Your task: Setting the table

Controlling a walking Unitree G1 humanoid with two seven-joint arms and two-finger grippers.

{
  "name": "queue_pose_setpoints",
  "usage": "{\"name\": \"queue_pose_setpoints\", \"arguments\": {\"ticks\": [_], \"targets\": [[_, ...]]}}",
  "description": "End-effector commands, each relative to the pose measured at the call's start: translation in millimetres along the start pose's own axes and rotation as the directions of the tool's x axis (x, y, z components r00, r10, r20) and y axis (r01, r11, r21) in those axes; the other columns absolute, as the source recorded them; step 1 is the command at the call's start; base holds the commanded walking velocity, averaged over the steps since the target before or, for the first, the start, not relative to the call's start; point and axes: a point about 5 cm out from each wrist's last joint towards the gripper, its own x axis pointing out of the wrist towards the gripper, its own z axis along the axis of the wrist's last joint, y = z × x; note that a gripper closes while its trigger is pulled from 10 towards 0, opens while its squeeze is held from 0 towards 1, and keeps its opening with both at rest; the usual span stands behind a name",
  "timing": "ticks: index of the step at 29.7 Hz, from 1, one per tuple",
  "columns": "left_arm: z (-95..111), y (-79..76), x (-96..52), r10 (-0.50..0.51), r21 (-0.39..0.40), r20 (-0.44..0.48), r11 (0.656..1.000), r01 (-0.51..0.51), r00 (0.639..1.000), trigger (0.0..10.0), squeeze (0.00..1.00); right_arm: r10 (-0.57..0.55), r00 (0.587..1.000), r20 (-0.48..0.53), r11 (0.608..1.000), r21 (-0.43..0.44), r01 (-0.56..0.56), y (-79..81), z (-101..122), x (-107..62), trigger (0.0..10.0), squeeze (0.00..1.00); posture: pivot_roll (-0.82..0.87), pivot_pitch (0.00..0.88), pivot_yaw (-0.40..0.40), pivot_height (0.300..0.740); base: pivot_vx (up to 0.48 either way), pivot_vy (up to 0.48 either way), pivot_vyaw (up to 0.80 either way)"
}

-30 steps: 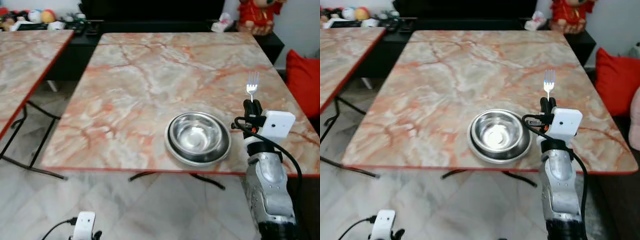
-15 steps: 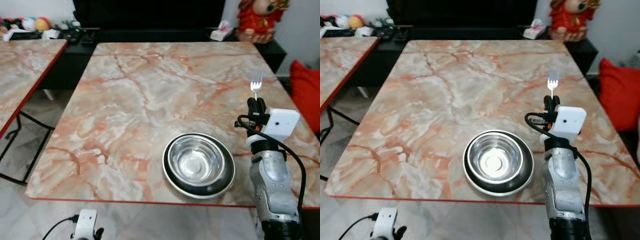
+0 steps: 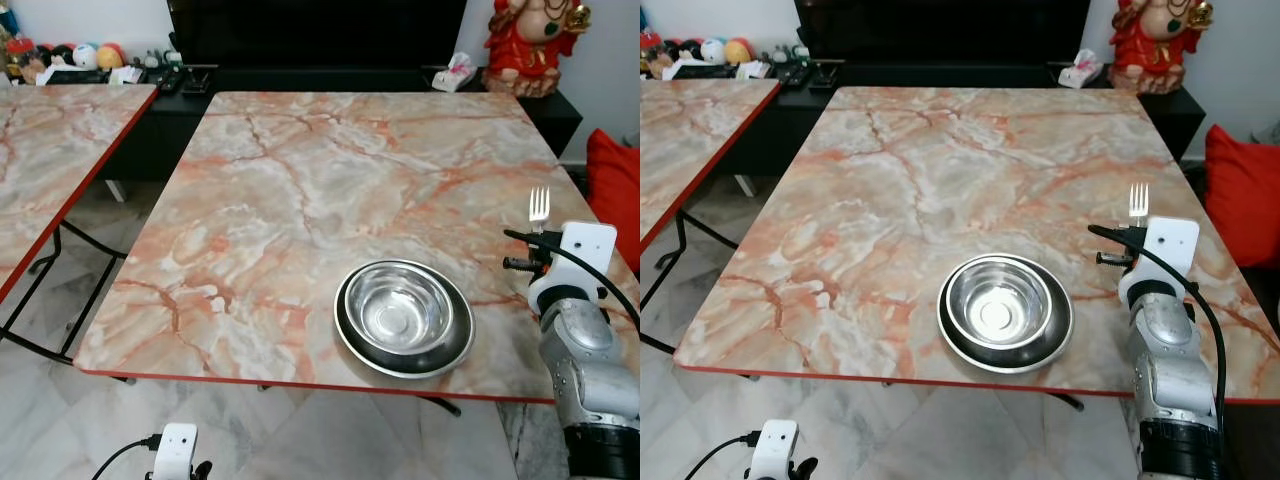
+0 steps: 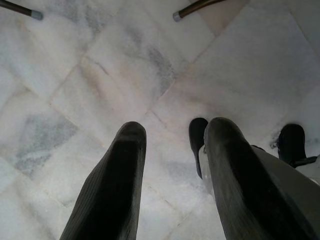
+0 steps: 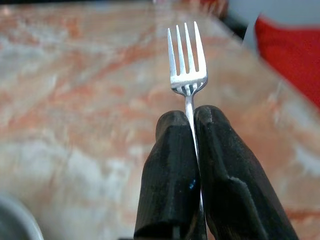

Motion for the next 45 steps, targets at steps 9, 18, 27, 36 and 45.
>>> {"name": "queue_pose_setpoints", "arguments": {"ticks": [9,18,27,36,45], "targets": [[-7.6,0.0,-1.4,-0.01,-0.005,-0.037,1.0,0.01,0.999,10.0,0.0,0.108,0.982,-0.152,0.993,0.063,-0.099,18.3,-19.7,-5.4,10.0,0.0,-0.05,0.088,0.018,0.74,0.0,0.0,0.0],[-6.7,-1.5,-0.9,-0.014,-0.006,-0.035,1.0,0.014,0.999,10.0,0.0,0.138,0.973,-0.182,0.989,0.081,-0.125,25.2,-33.2,-10.5,10.0,0.0,-0.05,0.083,0.016,0.74,0.0,0.0,0.0],[-8.7,-1.2,-1.4,-0.012,-0.009,-0.042,1.0,0.011,0.999,10.0,0.0,0.12,0.971,-0.205,0.991,0.088,-0.104,26.4,-43.4,-12.6,10.0,0.0,-0.04,0.093,0.016,0.74,0.0,0.0,0.0],[-6.3,-0.9,-0.9,-0.011,-0.007,-0.034,1.0,0.01,0.999,10.0,0.0,0.14,0.964,-0.225,0.988,0.094,-0.122,30.1,-54.5,-12.7,10.0,0.0,-0.04,0.097,0.018,0.74,0.0,0.0,0.0],[-5.4,-1.3,-0.6,-0.009,-0.008,-0.031,1.0,0.009,0.999,10.0,0.0,0.143,0.963,-0.229,0.987,0.099,-0.123,31.8,-58.9,-11.3,10.0,0.0,-0.04,0.1,0.018,0.74,0.0,0.0,0.0]]}}
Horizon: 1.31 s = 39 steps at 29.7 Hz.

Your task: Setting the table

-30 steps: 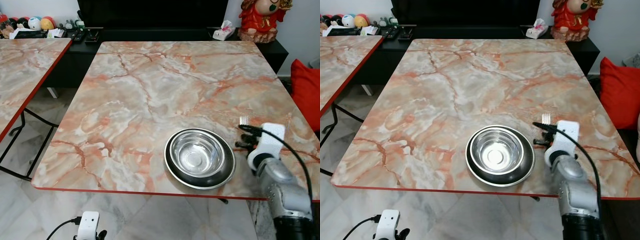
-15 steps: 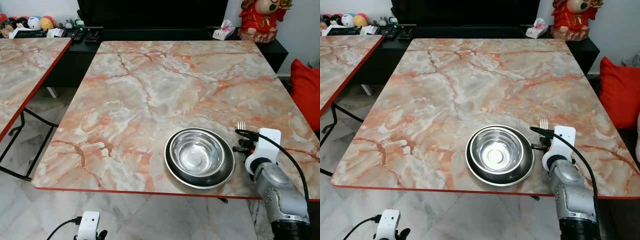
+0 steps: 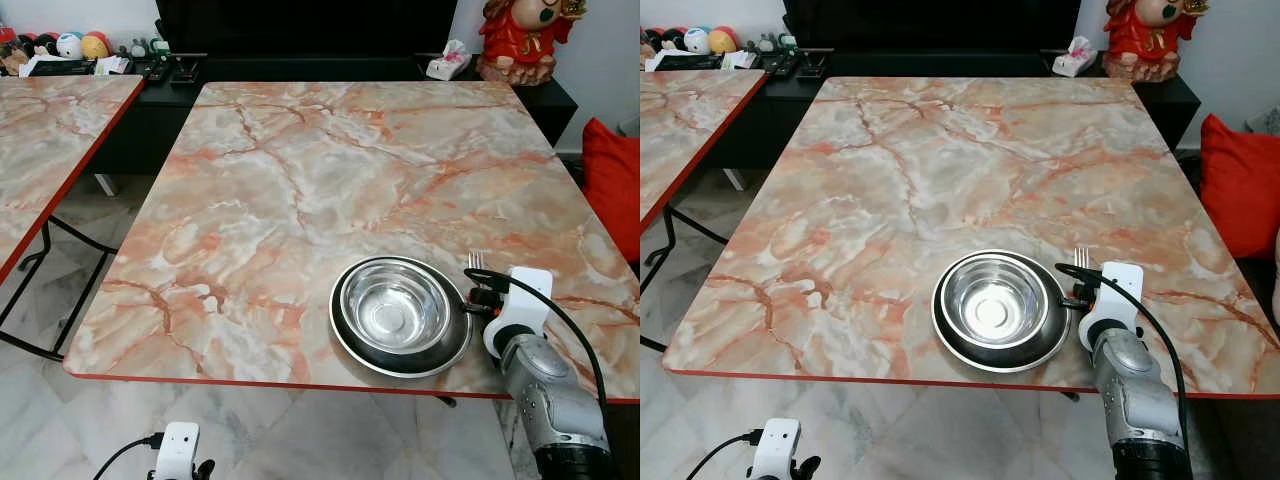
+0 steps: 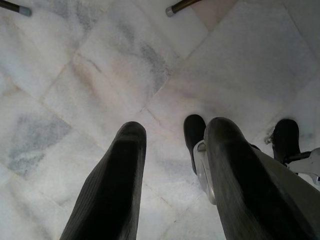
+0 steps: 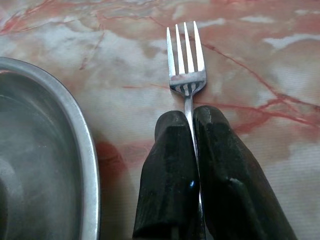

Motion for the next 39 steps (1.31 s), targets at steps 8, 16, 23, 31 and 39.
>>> {"name": "queue_pose_setpoints", "arguments": {"ticks": [8,16,23,31,39], "targets": [[-6.6,2.3,-1.4,0.009,-0.003,-0.031,1.0,-0.009,0.999,10.0,0.0,0.011,1.0,0.008,1.0,-0.006,-0.011,2.4,-2.8,2.3,10.0,0.0,-0.04,0.102,0.02,0.74,0.0,0.0,0.0],[-5.7,2.8,-1.3,0.01,-0.003,-0.029,1.0,-0.01,1.0,10.0,0.0,0.02,1.0,0.017,1.0,-0.003,-0.02,4.6,-3.2,3.1,10.0,0.0,-0.03,0.104,0.021,0.74,0.0,0.0,0.0],[-5.0,3.3,-1.2,0.01,-0.001,-0.028,1.0,-0.01,1.0,10.0,0.0,0.029,0.999,0.013,1.0,-0.003,-0.029,6.7,-4.4,3.0,10.0,0.0,-0.03,0.104,0.022,0.74,0.0,0.0,0.0],[-4.6,2.5,-1.0,0.008,0.001,-0.026,1.0,-0.008,1.0,10.0,0.0,0.024,1.0,0.007,1.0,-0.014,-0.024,5.5,-6.1,3.3,10.0,0.35,-0.03,0.104,0.023,0.74,0.0,0.0,0.0],[-5.0,1.9,-1.0,0.007,0.0,-0.028,1.0,-0.007,1.0,10.0,0.0,0.012,1.0,0.0,0.999,-0.034,-0.012,4.0,-6.8,4.0,10.0,0.73,-0.03,0.105,0.022,0.74,0.0,0.0,0.0]]}}
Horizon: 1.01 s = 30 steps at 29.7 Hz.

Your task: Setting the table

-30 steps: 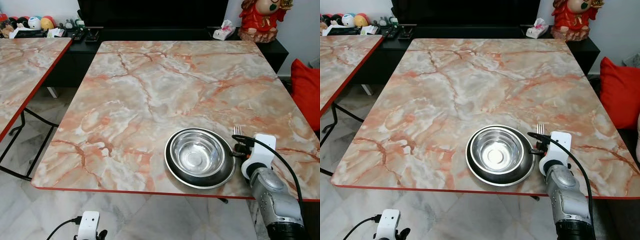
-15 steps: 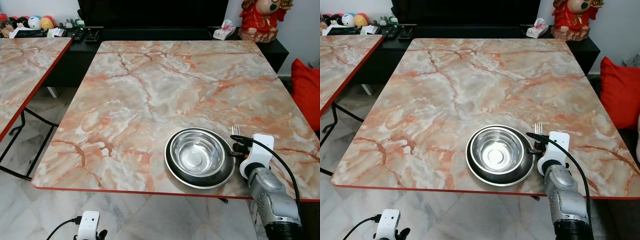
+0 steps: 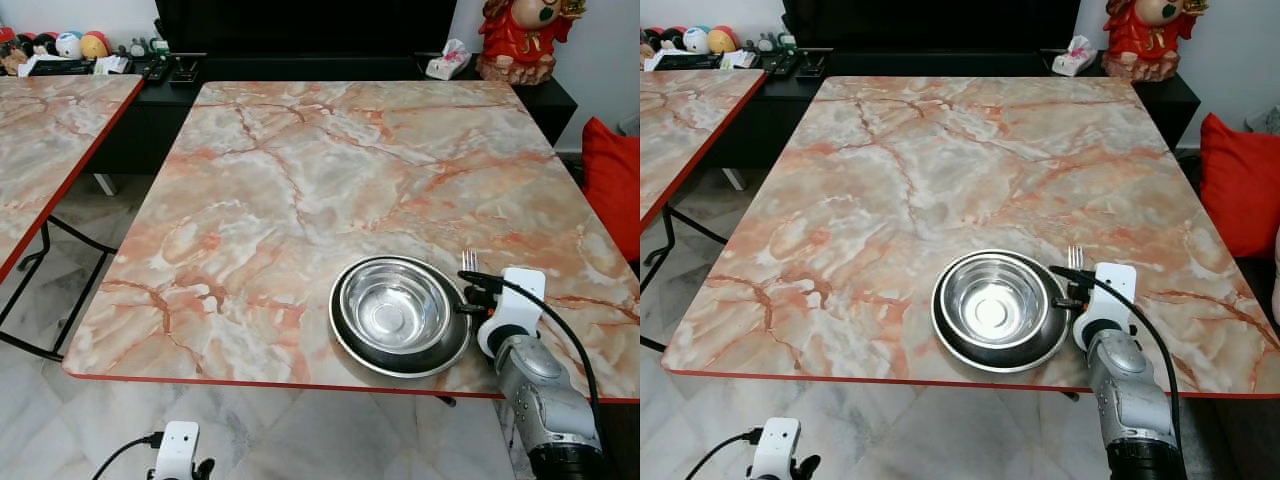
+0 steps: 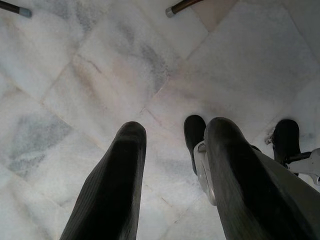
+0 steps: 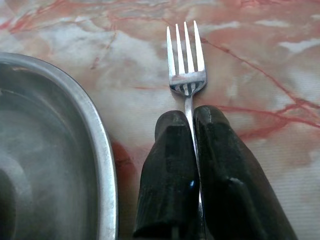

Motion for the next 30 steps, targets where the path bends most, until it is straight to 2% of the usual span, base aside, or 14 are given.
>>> {"name": "queue_pose_setpoints", "arguments": {"ticks": [1,14,15,16,17,30], "targets": [[-6.3,2.0,-1.3,0.007,-0.001,-0.032,1.0,-0.007,0.999,10.0,0.0,-0.006,1.0,-0.021,1.0,-0.017,0.006,-1.3,-4.0,0.8,10.0,0.72,-0.03,0.105,0.022,0.74,0.0,0.0,0.0],[-6.4,2.5,-1.3,0.009,0.0,-0.034,1.0,-0.009,0.999,10.0,0.0,-0.014,1.0,-0.019,1.0,-0.023,0.014,-1.3,-3.5,1.4,10.0,0.72,-0.03,0.104,0.025,0.74,0.0,0.0,0.0],[-6.4,2.5,-1.3,0.009,0.0,-0.034,1.0,-0.009,0.999,10.0,0.0,-0.016,1.0,-0.018,1.0,-0.026,0.015,-1.5,-3.4,1.4,10.0,0.6,-0.03,0.104,0.026,0.74,0.0,0.0,0.0],[-6.4,2.5,-1.3,0.009,0.0,-0.034,1.0,-0.009,0.999,10.0,0.0,-0.016,1.0,-0.018,1.0,-0.026,0.015,-1.5,-3.4,1.4,10.0,0.6,-0.03,0.104,0.026,0.74,0.0,0.0,0.0],[-6.4,2.4,-1.3,0.009,0.0,-0.034,1.0,-0.009,0.999,10.0,0.0,-0.02,1.0,-0.014,0.999,-0.027,0.02,-2.0,-2.5,1.6,10.0,0.0,-0.03,0.103,0.025,0.74,0.0,0.0,0.0],[-6.5,3.1,-1.4,0.009,-0.001,-0.035,1.0,-0.009,0.999,10.0,0.0,-0.026,0.998,0.053,1.0,0.006,0.026,-1.8,10.8,3.3,10.0,0.0,-0.03,0.102,0.026,0.74,0.0,0.0,0.0]]}}
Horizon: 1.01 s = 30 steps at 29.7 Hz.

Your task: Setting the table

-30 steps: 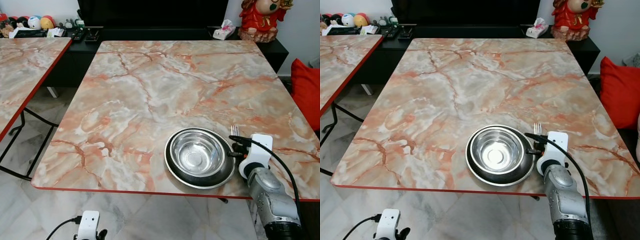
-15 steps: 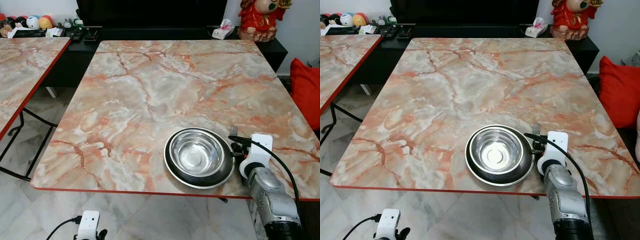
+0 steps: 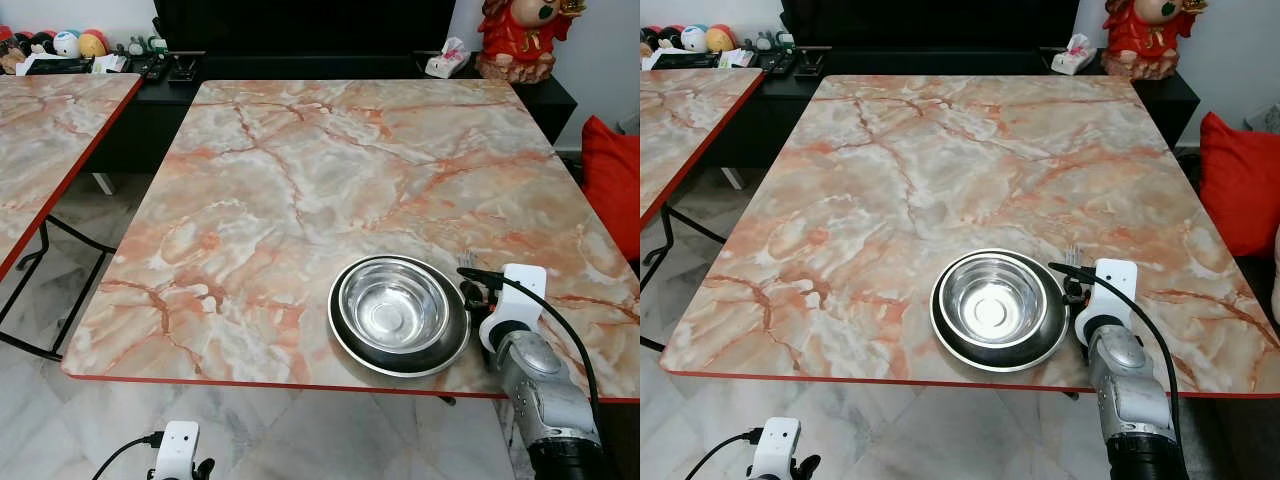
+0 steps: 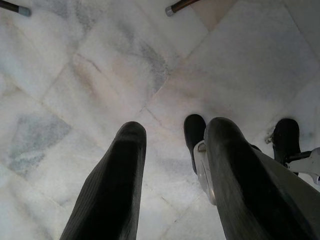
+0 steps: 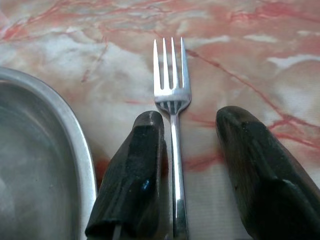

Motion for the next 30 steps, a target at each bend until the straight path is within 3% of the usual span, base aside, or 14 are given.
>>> {"name": "queue_pose_setpoints", "arguments": {"ticks": [1,13,16,20,30], "targets": [[-6.9,3.0,-1.5,0.009,-0.001,-0.035,1.0,-0.009,0.999,10.0,0.0,0.0,1.0,0.023,1.0,0.02,-0.001,0.3,5.2,0.7,10.0,0.0,-0.03,0.102,0.026,0.74,0.0,0.0,0.0],[-7.1,1.4,-1.3,0.003,-0.002,-0.038,1.0,-0.003,0.999,10.0,0.0,-0.039,0.997,0.059,0.999,-0.013,0.04,-4.7,10.0,0.7,10.0,0.0,-0.03,0.103,0.027,0.74,0.0,0.0,0.0],[-6.8,1.4,-1.2,0.003,-0.003,-0.037,1.0,-0.003,0.999,10.0,0.0,-0.057,0.99,0.126,0.998,0.002,0.057,-6.1,18.7,-0.1,10.0,0.0,-0.03,0.102,0.028,0.74,0.0,0.0,0.0],[-6.0,1.5,-1.0,0.002,-0.002,-0.035,1.0,-0.002,0.999,10.0,0.0,-0.071,0.973,0.221,0.996,-0.043,0.082,-7.8,30.2,-2.3,10.0,0.0,-0.03,0.1,0.028,0.74,0.0,0.0,0.0],[-6.2,2.5,-1.6,0.002,-0.005,-0.023,1.0,-0.003,1.0,10.0,0.0,-0.071,0.9,0.429,0.996,0.075,0.043,4.2,38.6,-23.3,10.0,0.0,-0.03,0.089,0.025,0.74,0.0,0.0,0.0]]}}
